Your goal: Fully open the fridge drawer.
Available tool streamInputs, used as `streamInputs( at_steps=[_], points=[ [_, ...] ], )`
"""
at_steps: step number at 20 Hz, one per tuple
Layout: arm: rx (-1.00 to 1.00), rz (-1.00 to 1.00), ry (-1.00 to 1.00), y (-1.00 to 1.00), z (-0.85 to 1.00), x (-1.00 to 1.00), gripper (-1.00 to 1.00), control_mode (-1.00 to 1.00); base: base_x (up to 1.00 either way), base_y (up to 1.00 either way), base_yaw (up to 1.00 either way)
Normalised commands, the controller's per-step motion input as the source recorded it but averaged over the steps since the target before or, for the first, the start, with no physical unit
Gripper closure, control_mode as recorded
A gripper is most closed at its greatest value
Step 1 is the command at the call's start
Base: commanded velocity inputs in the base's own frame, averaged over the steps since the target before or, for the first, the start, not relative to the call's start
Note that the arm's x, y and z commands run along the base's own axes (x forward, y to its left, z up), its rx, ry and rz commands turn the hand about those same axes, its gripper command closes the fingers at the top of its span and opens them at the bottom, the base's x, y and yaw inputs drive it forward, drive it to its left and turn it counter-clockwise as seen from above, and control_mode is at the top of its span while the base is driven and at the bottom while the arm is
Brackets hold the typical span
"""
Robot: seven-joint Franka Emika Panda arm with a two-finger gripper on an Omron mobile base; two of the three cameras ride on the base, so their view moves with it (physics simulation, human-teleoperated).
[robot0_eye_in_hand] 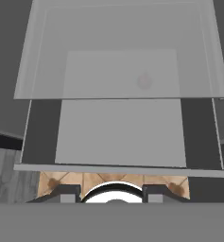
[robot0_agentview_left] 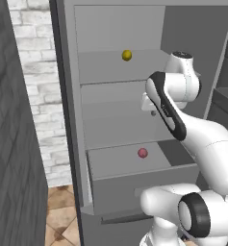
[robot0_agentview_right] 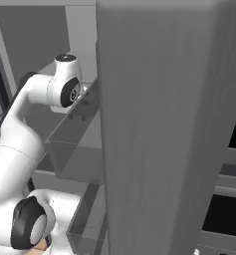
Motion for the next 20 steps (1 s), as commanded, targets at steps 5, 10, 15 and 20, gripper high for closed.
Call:
streamInputs(
  at_steps=[5,10,15,20],
  points=[
    [0.00,0.00,-0.04,0.00,0.00,-0.14,-1.00,-1.00,0.00,0.00,0.00],
    [0.00,0.00,0.00,0.00,0.00,-0.18,-1.00,-1.00,0.00,0.00,0.00],
    [0.00,0.00,0.00,0.00,-0.01,-0.12,-1.00,1.00,-0.44,0.00,0.00],
    [0.00,0.00,0.00,0.00,0.00,0.00,-1.00,1.00,-0.45,0.00,0.00]
  ],
)
